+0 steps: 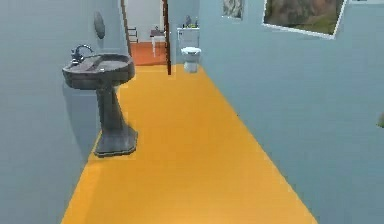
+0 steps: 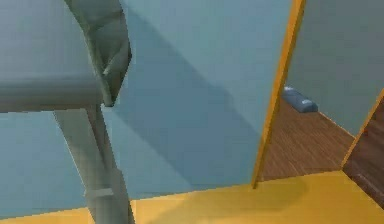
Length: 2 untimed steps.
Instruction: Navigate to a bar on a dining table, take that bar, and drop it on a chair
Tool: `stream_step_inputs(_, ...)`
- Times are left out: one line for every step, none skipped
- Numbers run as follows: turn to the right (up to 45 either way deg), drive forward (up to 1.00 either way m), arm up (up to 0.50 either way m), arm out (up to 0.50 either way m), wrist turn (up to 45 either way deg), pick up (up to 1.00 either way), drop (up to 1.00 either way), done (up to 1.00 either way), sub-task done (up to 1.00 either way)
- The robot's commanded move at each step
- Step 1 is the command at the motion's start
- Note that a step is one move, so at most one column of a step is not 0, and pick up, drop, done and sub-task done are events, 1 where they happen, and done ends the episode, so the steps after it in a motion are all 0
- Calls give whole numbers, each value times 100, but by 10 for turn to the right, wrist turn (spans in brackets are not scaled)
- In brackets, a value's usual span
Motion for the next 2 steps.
stream_step_inputs(0, 100, 0, 0, 0, 0, 0, 0, 0)
stream_step_inputs(0, 65, 0, 0, 0, 0, 0, 0, 0)
